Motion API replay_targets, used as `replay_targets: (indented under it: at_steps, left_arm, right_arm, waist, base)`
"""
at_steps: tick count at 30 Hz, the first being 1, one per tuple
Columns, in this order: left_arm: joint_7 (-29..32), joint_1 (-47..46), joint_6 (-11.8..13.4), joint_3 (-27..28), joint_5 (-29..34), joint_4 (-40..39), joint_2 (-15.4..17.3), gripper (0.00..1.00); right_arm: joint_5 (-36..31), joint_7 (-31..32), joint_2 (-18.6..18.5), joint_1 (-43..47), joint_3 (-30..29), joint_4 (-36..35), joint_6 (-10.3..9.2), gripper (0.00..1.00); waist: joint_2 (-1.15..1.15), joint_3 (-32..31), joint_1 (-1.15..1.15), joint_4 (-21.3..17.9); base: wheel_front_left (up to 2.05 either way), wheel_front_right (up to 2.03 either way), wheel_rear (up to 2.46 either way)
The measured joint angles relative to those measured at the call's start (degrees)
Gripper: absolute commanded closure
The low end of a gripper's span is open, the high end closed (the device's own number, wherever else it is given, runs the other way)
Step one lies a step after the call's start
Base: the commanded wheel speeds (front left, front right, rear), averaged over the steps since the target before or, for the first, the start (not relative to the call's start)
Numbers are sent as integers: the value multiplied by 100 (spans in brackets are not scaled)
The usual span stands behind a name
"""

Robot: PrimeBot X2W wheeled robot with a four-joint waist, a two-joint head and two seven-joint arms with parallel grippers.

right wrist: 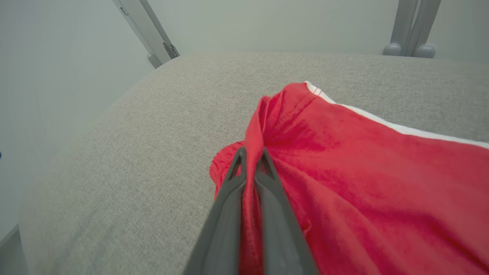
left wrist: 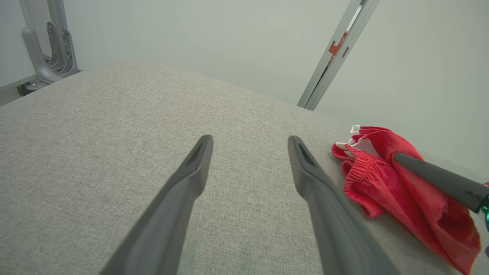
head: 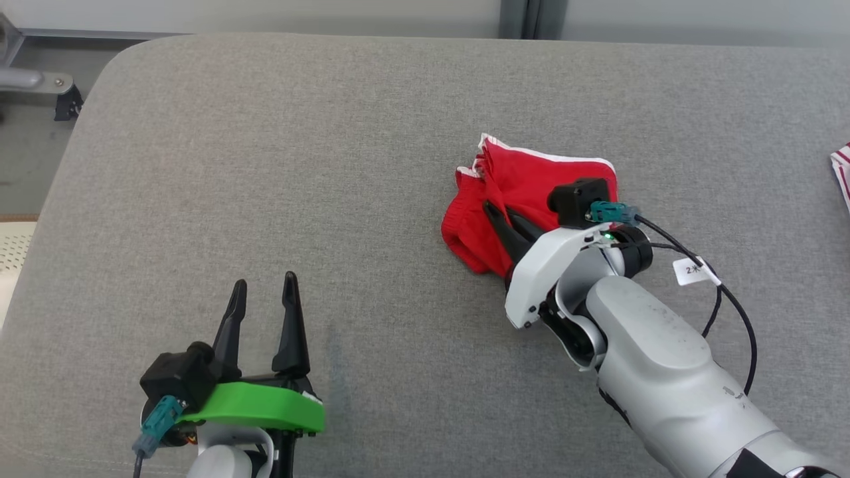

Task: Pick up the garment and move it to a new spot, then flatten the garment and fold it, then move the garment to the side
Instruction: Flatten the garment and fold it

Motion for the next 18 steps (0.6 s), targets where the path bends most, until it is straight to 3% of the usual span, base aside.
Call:
replay_targets:
  at_steps: [3, 4, 5, 6, 13, 18]
  left_arm:
    - [0, 2, -32, 45, 20, 24, -24, 0]
    - [0, 3, -42, 54, 33, 27, -32, 0]
    - [0, 4, -63, 62, 45, 35, -43, 0]
    - [0, 4, -68, 62, 52, 48, -53, 0]
    - [0, 25, -118, 47, 101, 99, -104, 0]
    - [0, 73, -141, 29, 131, 114, -114, 0]
  right_arm:
    - [2, -27, 36, -44, 108, 69, 0, 100]
    - [10, -54, 47, -70, 140, 82, 0, 81]
    - [19, -94, 56, -105, 186, 82, 0, 51]
    - [25, -164, 62, -124, 268, 54, 0, 0]
    - [204, -573, 104, -142, 645, -265, 0, 0]
    - [157, -849, -41, -121, 428, -531, 2, 0]
  waist:
    - [0, -22, 0, 10]
    - [0, -25, 0, 2]
    - [0, -28, 0, -12]
    - [0, -32, 0, -29]
    - [0, -74, 0, -166]
    - [0, -137, 0, -270]
  base:
    - [0, 0, 0]
    - [0, 0, 0]
    - [0, 0, 0]
    - [0, 0, 0]
    - [0, 0, 0]
    - [0, 0, 0]
